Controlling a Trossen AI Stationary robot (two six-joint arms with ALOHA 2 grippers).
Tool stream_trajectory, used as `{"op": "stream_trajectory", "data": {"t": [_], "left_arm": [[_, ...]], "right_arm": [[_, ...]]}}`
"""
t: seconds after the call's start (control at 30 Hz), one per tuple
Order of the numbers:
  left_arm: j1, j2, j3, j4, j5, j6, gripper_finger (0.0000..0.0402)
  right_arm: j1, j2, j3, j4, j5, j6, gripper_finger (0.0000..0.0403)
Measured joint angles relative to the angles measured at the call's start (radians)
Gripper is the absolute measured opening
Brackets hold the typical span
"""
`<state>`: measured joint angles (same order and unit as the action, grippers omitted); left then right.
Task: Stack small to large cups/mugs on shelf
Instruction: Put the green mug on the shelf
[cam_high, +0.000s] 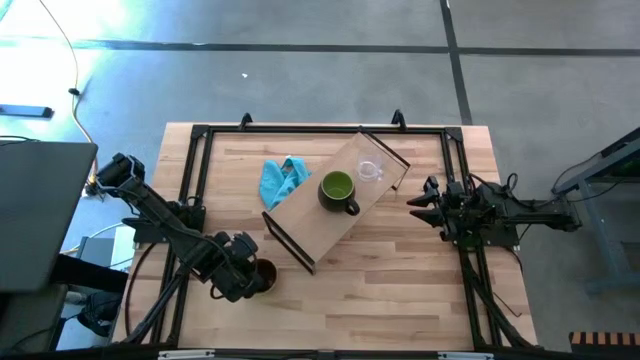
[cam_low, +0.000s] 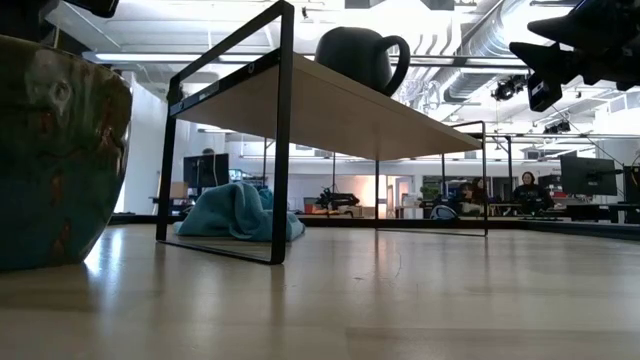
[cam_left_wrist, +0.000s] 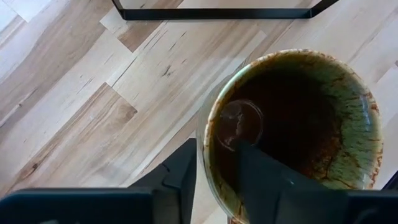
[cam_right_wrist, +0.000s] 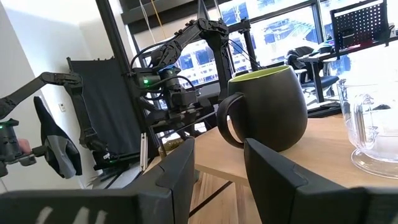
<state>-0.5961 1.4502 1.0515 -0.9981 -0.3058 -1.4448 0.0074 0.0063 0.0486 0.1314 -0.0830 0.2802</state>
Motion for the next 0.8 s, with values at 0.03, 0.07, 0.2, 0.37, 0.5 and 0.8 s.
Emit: {"op": "stream_trajectory", "data": {"t": [0.03, 0.07, 0.2, 0.37, 0.5, 0.8], "left_arm": [[0.0, 0.0, 0.0, 0.0, 0.0, 0.0, 0.0101], [0.0, 0.0, 0.0, -0.001, 0.0, 0.0, 0.0105], [0.0, 0.0, 0.0, -0.011, -0.001, 0.025, 0.0118], [0.0, 0.0, 0.0, -0.03, -0.008, 0.108, 0.013], [0.0, 0.0, 0.0, -0.029, -0.036, 0.227, 0.0135], [0.024, 0.0, 0.0, 0.007, -0.079, 0.568, 0.0136]], "right_arm": [[0.0, 0.0, 0.0, 0.0, 0.0, 0.0, 0.0131], [0.0, 0.0, 0.0, 0.0, 0.0, 0.0, 0.0131], [0.0, 0.0, 0.0, 0.0, 0.0, 0.0, 0.0131], [0.0, 0.0, 0.0, 0.0, 0.0, 0.0, 0.0131], [0.0, 0.0, 0.0, 0.0, 0.0, 0.0, 0.0131], [0.0, 0.0, 0.0, 0.0, 0.0, 0.008, 0.0131]]}}
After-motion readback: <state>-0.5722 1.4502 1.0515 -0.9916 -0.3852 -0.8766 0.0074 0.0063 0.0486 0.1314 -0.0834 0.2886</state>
